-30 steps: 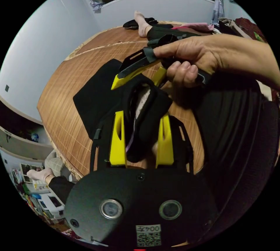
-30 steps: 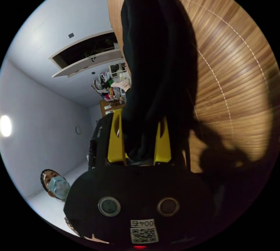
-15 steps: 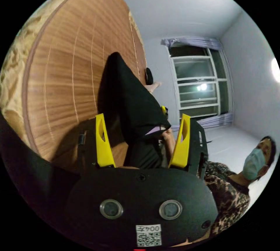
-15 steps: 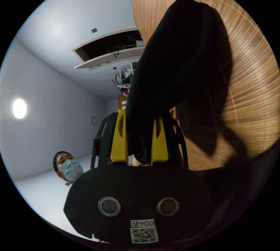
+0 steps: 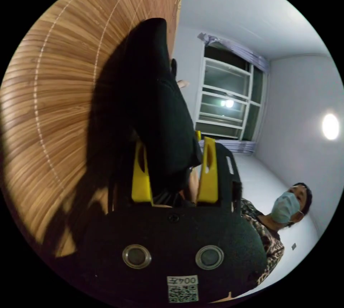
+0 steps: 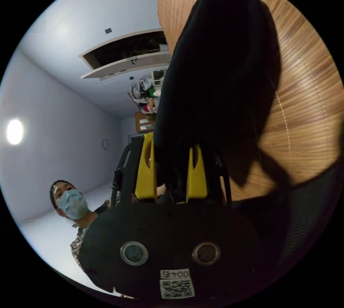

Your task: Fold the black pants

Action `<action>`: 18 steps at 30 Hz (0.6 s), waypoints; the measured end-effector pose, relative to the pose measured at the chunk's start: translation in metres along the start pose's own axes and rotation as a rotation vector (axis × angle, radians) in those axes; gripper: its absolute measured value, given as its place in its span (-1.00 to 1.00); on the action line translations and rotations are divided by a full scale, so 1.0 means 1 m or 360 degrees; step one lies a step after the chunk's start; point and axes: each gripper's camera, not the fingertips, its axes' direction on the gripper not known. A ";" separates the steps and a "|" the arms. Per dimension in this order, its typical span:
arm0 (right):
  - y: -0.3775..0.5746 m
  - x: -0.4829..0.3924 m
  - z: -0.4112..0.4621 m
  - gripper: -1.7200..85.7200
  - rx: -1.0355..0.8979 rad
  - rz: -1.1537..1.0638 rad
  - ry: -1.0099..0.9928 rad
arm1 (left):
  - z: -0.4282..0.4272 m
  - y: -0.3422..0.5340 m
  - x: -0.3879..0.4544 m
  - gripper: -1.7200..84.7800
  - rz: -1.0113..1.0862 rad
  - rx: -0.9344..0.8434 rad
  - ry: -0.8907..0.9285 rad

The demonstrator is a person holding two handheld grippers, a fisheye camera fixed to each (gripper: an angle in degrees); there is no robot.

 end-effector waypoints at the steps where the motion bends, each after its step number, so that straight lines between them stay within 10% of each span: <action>1: 0.004 0.000 0.002 -0.64 -0.0006 0.0008 0.0040 | 0.000 -0.002 0.001 -0.60 0.0009 0.0001 -0.0051; 6: 0.042 -0.007 0.018 -0.48 -0.0017 0.0068 0.0539 | 0.012 -0.026 0.008 -0.63 0.0025 -0.0042 -0.0311; 18: 0.127 0.026 0.025 -0.51 0.0263 0.0225 0.0496 | 0.054 -0.063 -0.022 -0.64 0.0001 -0.0075 -0.0241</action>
